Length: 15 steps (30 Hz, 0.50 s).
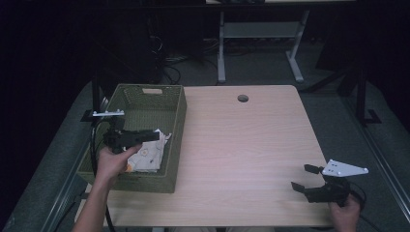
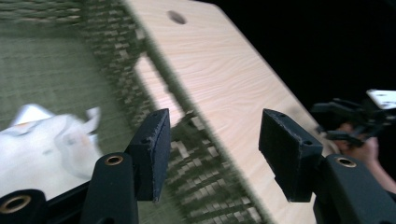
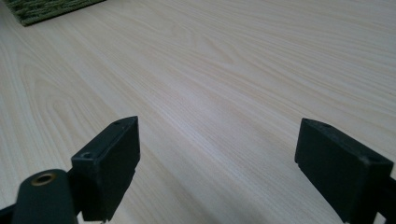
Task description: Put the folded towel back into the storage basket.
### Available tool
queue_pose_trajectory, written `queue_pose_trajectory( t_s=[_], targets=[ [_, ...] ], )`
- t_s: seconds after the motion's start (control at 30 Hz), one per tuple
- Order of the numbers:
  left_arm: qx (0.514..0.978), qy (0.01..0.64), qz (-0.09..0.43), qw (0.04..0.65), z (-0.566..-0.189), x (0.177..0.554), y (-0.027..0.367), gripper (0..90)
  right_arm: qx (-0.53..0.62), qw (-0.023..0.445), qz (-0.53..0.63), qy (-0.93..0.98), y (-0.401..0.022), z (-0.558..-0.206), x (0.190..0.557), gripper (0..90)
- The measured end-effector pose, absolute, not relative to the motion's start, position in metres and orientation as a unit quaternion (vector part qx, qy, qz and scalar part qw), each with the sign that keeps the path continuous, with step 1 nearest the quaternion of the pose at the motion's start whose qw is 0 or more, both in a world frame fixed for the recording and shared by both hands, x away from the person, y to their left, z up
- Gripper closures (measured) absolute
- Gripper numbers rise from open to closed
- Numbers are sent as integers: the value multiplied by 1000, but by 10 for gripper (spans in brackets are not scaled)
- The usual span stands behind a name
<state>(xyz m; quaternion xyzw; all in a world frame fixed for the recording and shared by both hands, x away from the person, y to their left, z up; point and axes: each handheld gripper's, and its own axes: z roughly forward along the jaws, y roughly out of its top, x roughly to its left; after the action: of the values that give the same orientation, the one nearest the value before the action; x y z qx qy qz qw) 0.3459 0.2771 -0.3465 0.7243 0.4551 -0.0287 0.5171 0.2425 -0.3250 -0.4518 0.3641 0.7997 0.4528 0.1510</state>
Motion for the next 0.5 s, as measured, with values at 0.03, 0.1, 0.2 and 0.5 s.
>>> queue_pose_trajectory(
  t_s=[0.03, 0.1, 0.2, 0.5],
  targets=[
    [725, 451, -29, 519, -345, 345, 274, 444, 363, 151, 454, 800, -325, -452, 242, 135],
    [728, 436, -34, 529, -342, 344, 269, 458, 364, 151, 453, 800, -325, -452, 242, 135],
    [731, 422, -37, 535, -339, 340, 261, 459, 364, 151, 454, 799, -325, -452, 242, 135],
    [741, 386, -40, 548, -328, 336, 245, 458, 362, 150, 457, 798, -325, -451, 242, 135]
  ],
)
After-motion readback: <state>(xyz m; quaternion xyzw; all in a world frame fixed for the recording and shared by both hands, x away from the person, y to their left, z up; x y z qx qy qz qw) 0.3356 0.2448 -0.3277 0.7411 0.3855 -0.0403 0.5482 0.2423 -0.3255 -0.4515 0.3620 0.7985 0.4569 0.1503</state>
